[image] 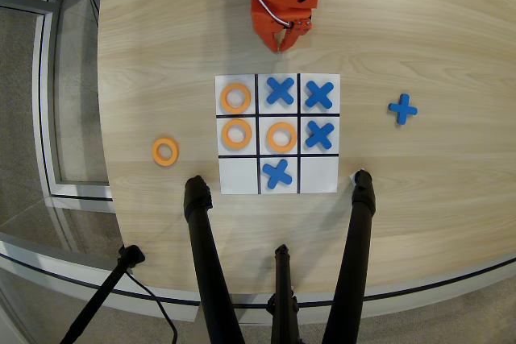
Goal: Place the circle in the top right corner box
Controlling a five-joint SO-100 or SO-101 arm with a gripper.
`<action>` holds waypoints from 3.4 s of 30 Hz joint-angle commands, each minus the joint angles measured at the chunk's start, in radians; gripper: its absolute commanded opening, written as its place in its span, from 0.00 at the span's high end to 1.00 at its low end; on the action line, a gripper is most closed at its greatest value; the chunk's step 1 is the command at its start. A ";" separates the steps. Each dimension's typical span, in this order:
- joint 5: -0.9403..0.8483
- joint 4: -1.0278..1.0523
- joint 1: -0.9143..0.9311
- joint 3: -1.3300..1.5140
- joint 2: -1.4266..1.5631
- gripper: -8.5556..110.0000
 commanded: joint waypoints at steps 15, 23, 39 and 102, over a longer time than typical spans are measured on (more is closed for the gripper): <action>-0.003 0.000 -0.003 0.057 -0.006 0.93; -0.011 0.000 -0.035 0.057 -0.006 0.93; -0.044 -0.063 0.057 -0.112 -0.210 0.87; -0.041 -0.732 0.594 -1.776 -2.330 0.74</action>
